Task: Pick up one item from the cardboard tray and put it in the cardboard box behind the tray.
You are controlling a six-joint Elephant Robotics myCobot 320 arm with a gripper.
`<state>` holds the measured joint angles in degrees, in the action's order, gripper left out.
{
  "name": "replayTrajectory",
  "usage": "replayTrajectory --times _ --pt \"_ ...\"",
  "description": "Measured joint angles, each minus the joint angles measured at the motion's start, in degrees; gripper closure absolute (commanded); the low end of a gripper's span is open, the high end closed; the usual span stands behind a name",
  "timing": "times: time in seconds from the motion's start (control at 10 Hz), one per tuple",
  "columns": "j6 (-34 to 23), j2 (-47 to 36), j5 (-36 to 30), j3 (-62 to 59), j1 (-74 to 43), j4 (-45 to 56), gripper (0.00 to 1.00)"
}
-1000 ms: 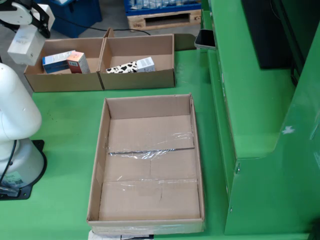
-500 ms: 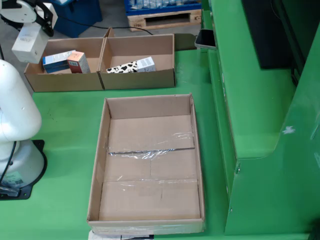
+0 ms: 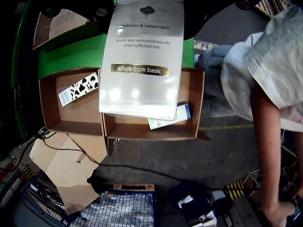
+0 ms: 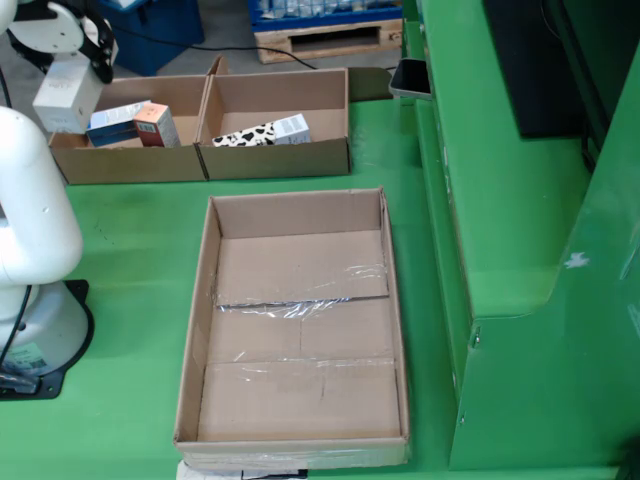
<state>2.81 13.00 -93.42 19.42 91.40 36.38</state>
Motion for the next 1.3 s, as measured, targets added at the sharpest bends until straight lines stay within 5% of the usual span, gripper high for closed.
replayTrajectory --times 0.3,0.6,1.3 --pt "-2.55 9.58 -1.5 -9.41 -1.14 6.24 1.0" --pt "-10.36 15.38 -6.59 -17.4 -3.78 -1.58 1.0" --pt "-14.32 20.04 -8.26 -17.93 -4.31 -10.98 1.0"
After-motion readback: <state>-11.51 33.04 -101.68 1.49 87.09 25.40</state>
